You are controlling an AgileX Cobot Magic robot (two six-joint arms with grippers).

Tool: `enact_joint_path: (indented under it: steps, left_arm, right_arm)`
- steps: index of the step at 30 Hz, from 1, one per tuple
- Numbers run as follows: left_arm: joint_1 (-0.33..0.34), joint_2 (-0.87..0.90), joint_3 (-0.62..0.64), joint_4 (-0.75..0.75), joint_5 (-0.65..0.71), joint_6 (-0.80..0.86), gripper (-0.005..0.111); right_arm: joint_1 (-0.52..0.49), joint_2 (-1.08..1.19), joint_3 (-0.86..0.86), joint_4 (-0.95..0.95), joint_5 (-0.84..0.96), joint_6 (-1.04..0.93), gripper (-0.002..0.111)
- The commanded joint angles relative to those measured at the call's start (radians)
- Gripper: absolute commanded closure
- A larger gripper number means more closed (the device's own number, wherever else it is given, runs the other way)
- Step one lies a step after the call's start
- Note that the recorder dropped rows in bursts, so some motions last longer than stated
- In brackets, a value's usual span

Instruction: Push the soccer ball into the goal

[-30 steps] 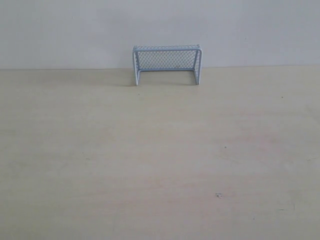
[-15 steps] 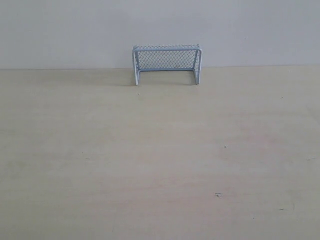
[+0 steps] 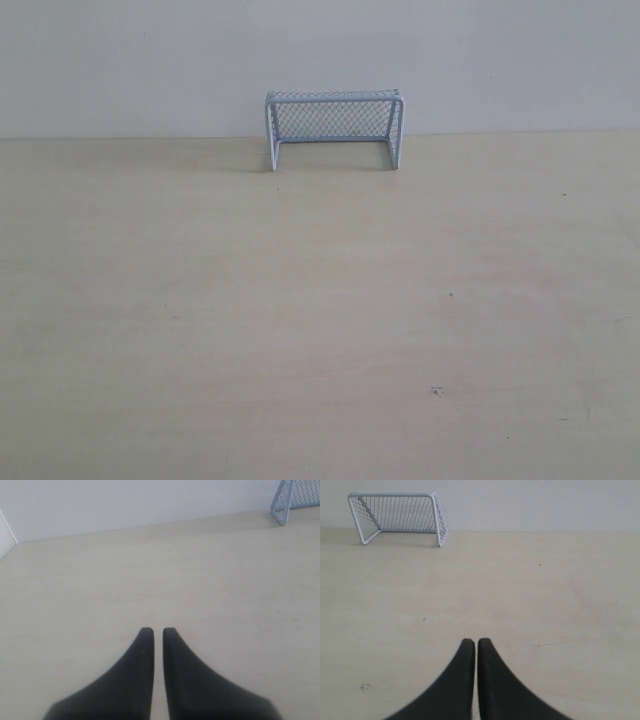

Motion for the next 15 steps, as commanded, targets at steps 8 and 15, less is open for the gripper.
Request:
enact_joint_path:
  steps: [8,15]
  left_arm:
    - [-0.008,0.006,-0.004,0.000,-0.003,-0.009,0.100]
    - [-0.008,0.006,-0.004,0.000,-0.003,-0.009,0.100]
  right_arm:
    - [-0.004,-0.006,0.000,-0.007,0.006,0.012,0.108]
    - [-0.004,-0.006,0.000,-0.007,0.007,0.032,0.108]
